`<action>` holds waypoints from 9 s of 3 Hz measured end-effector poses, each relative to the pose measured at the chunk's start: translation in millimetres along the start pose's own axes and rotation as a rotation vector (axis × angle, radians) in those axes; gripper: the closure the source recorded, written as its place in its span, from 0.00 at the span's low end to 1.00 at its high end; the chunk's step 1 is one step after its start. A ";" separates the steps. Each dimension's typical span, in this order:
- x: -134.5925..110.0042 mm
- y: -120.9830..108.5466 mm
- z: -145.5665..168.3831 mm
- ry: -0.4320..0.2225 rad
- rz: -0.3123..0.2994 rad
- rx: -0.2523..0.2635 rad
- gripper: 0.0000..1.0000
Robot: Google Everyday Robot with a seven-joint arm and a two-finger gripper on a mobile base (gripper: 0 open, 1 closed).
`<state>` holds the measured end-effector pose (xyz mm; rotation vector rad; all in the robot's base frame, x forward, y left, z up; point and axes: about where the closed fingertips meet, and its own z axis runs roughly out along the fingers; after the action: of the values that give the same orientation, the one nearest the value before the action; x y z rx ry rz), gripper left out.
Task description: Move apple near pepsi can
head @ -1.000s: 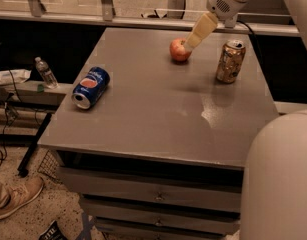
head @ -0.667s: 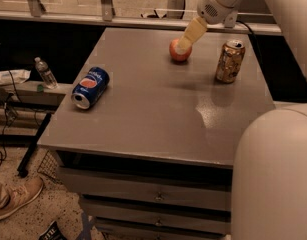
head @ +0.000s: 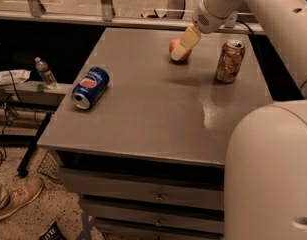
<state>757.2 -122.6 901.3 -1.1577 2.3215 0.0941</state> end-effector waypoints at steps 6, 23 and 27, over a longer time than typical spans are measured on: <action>2.6 -18.3 50.9 0.060 0.151 -0.024 0.00; -53.3 264.0 27.9 -0.219 -0.386 -0.375 1.00; -58.4 268.5 35.6 -0.218 -0.382 -0.384 0.13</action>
Offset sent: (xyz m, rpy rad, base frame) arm 0.0283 -0.0190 -0.0033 0.0276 0.0024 -0.1452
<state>597.4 98.6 853.9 -1.6673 1.9038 0.5150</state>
